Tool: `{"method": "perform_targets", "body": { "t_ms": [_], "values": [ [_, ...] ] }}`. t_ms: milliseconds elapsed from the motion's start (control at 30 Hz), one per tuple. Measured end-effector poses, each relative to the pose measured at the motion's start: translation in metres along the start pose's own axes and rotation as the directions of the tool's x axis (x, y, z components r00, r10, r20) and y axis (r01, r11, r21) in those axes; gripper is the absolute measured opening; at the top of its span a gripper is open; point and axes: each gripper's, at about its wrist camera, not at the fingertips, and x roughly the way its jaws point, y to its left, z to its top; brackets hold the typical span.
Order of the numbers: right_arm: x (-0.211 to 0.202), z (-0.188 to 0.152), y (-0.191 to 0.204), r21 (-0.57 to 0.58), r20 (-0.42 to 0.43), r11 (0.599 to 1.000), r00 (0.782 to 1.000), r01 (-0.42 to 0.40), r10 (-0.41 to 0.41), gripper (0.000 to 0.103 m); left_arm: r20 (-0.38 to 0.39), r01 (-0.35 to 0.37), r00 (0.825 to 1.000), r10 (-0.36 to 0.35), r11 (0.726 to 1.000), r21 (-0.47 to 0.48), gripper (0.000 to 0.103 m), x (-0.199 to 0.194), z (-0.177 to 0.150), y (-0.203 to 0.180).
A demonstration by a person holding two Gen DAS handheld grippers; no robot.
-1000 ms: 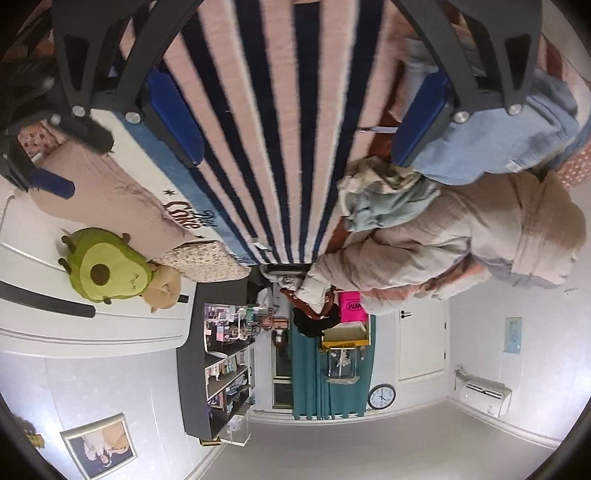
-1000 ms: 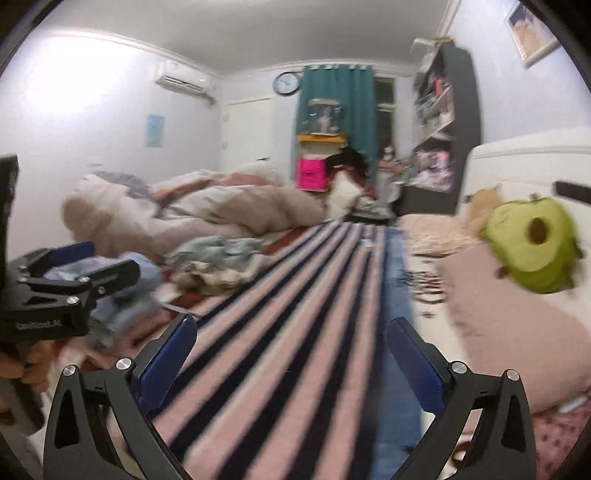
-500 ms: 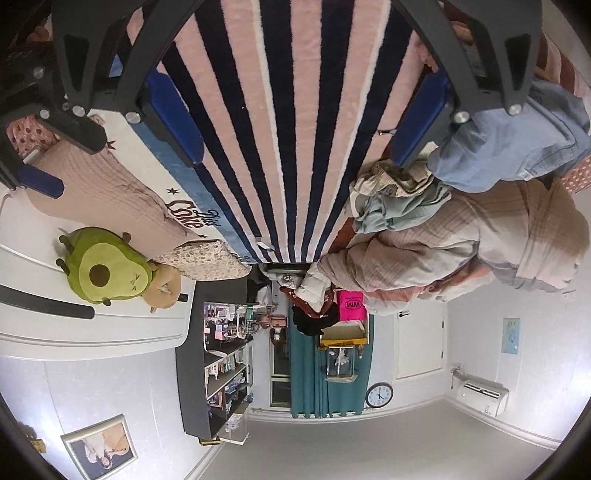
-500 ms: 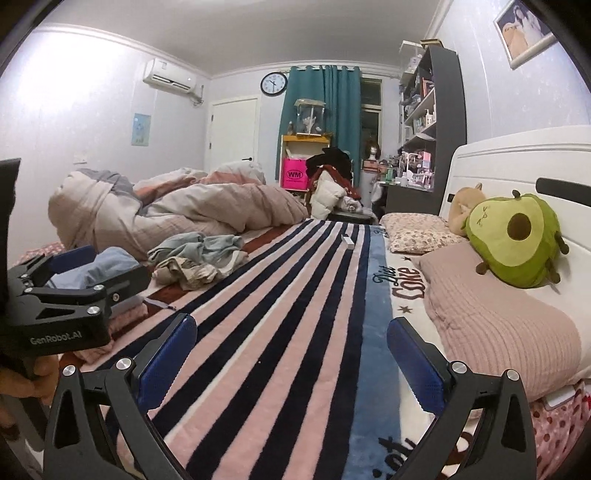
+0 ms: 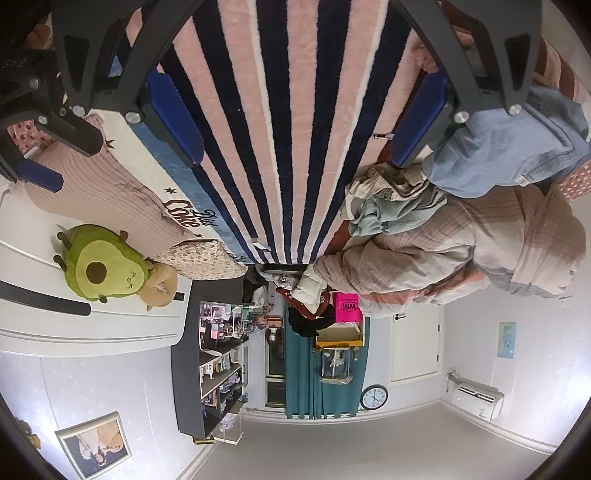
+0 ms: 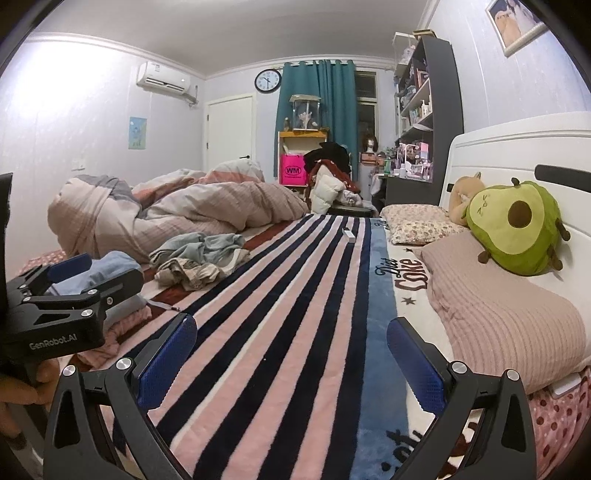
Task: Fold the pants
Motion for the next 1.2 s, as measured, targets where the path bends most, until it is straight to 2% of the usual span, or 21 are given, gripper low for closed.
{"method": "perform_targets", "body": {
  "t_ms": [867,1000,1200],
  "values": [
    [0.001,-0.004,0.003,0.023,-0.008,1.000,1.000,0.009,-0.009,0.102,-0.004,0.013,1.000,-0.013,1.000,0.017,0.100,-0.007,0.000,-0.002],
    [0.000,-0.005,0.007,0.012,-0.006,0.999,0.999,0.049,-0.049,0.102,-0.004,0.014,1.000,-0.014,1.000,0.017,0.100,-0.007,0.000,-0.002],
    [0.000,-0.005,0.009,0.010,-0.006,0.999,0.999,0.052,-0.052,0.102,-0.003,0.014,1.000,-0.014,1.000,0.019,0.100,-0.007,0.000,-0.002]
  ]
}}
